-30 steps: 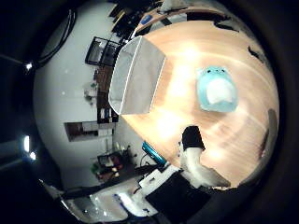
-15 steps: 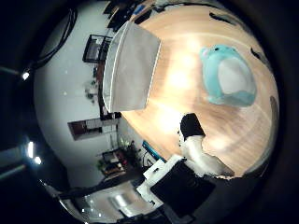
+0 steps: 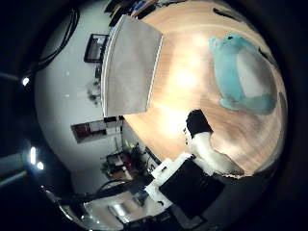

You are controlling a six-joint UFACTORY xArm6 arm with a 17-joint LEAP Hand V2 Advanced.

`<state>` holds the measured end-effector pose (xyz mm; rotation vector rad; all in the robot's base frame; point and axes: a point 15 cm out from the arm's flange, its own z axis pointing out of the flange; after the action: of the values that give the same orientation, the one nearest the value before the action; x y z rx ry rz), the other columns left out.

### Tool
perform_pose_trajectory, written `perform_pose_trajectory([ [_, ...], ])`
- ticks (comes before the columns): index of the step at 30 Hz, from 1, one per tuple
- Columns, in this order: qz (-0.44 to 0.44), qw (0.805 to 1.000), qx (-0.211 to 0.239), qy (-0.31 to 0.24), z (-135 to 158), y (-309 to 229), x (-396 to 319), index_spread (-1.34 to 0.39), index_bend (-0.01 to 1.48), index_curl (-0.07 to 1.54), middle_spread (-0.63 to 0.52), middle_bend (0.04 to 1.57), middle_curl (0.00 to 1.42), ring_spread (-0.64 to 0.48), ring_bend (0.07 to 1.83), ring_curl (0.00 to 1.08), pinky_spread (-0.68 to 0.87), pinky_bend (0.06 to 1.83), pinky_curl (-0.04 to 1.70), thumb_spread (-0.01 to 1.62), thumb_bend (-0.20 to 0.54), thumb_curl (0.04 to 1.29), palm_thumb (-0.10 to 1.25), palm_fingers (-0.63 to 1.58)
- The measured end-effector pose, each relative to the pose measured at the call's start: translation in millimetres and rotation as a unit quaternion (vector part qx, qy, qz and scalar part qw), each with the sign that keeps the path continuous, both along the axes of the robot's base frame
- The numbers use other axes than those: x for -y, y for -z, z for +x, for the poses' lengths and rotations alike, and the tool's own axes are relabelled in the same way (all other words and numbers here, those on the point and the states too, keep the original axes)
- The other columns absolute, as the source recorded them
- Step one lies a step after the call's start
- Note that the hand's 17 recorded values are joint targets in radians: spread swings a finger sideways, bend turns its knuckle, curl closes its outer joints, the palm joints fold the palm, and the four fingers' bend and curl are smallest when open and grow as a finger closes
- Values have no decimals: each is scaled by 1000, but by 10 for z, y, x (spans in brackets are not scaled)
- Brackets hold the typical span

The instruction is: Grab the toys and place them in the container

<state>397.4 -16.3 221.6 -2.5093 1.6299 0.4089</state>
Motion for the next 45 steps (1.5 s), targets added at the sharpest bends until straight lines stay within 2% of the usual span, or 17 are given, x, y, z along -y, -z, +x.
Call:
perform_pose_trajectory([
  [6, 0, 1000, -5, -1, 5, 69, -9, -571, 180, 340, -293, 238, 355, -201, 531, 238, 176, 860, 90, 1006, -21, 448, 571, 278],
  [10, 0, 1000, -6, -1, 12, 85, -11, -571, 174, 331, -304, 244, 354, -220, 572, 244, 168, 837, 77, 1006, -16, 451, 599, 332],
  [12, 0, 1000, -1, 0, 35, 83, -3, -570, 159, 316, -391, 292, 369, -336, 828, 294, -150, 1048, 101, 1018, 31, 484, 720, 914],
  [13, 0, 1000, 3, 1, 53, 80, 0, -573, 186, 320, -411, 340, 386, -350, 901, 301, -244, 1081, 106, 1021, 51, 500, 774, 1119],
  [15, 1, 1000, 19, 4, 129, 63, 22, -586, 331, 421, -439, 474, 471, -348, 1004, 393, -265, 1229, 205, 1029, 103, 537, 893, 1311],
  [16, 1, 999, 32, 13, 189, 43, 76, -592, 365, 443, -449, 503, 488, -349, 1019, 409, -265, 1258, 220, 1028, 107, 545, 908, 1295],
  [19, 14, 997, 61, 47, 297, -21, 226, -615, 597, 564, -490, 651, 586, -367, 1094, 476, -246, 1398, 288, 1034, 166, 594, 1028, 1235],
  [24, 37, 994, 86, 53, 288, -149, 144, -600, 853, 745, -538, 859, 753, -392, 1204, 572, -222, 1538, 372, 1030, 188, 663, 1089, 1086],
  [35, 42, 992, 109, 38, 106, -674, 33, -524, 1033, 956, -534, 1037, 998, -383, 1348, 738, -195, 1670, 481, 1026, 176, 769, 1102, 908],
  [40, 37, 988, 151, 23, 81, -1131, -88, -494, 1084, 1014, -519, 1079, 1077, -372, 1384, 796, -188, 1703, 518, 1027, 168, 817, 1101, 860],
  [45, 37, 985, 166, 19, 89, -1408, -127, -469, 1112, 1054, -501, 1114, 1130, -359, 1405, 840, -186, 1714, 546, 1029, 156, 860, 1094, 832],
])
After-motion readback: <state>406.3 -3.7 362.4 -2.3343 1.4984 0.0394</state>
